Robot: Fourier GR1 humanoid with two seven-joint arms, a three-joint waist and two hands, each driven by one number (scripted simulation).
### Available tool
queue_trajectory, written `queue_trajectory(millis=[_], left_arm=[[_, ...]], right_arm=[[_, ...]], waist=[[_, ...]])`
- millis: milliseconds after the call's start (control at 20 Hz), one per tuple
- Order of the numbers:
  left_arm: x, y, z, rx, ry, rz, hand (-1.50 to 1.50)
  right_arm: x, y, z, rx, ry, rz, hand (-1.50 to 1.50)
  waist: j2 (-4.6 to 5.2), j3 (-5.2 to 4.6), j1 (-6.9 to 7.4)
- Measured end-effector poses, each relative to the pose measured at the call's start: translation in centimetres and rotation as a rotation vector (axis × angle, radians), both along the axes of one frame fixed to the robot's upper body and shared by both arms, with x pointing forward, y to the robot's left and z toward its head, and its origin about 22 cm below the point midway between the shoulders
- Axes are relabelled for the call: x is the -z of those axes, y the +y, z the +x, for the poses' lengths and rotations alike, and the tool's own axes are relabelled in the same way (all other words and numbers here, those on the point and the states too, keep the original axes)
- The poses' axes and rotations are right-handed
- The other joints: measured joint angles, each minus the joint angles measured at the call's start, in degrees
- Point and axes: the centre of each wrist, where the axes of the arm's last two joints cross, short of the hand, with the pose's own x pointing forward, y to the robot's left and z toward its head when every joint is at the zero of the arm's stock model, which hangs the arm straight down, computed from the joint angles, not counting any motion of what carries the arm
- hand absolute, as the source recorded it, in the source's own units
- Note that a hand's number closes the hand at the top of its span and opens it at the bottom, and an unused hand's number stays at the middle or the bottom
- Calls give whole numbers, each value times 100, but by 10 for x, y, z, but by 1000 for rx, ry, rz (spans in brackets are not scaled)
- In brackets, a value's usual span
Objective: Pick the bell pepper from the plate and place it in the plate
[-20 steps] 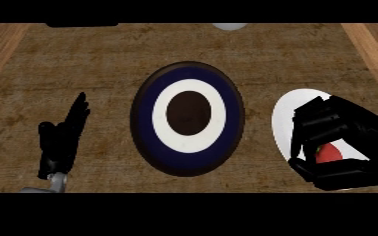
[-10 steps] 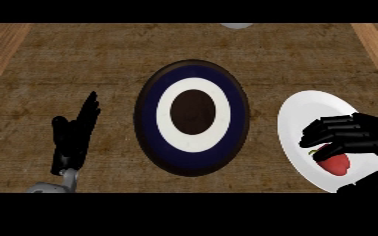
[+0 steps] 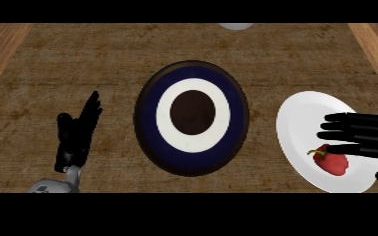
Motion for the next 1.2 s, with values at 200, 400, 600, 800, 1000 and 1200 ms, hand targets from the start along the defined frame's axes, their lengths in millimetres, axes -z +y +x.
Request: queue_trajectory(millis=[200,400,600,800,1000,1200], left_arm=[[-1,-4,4,6,-1,2,0],[-2,-3,5,6,0,-2,0],[-2,2,6,0,-2,3,0],[-2,-1,4,-3,-2,3,0],[-5,1,0,-1,2,3,0],[1,-2,-3,-2,-1,4,0]], right_arm=[[1,-6,-1,-18,-28,-181,-150],[9,-8,-3,-38,-38,-319,-150],[20,-7,2,-39,-53,-386,-150],[33,-5,1,-36,-57,-425,-150],[40,0,8,-34,-69,-445,-150],[46,8,12,-45,-75,-461,-150]], waist=[[-9,-9,4],[-17,-14,3],[-19,-15,2],[-25,-17,-13],[-25,-17,0],[-25,-18,-8]])
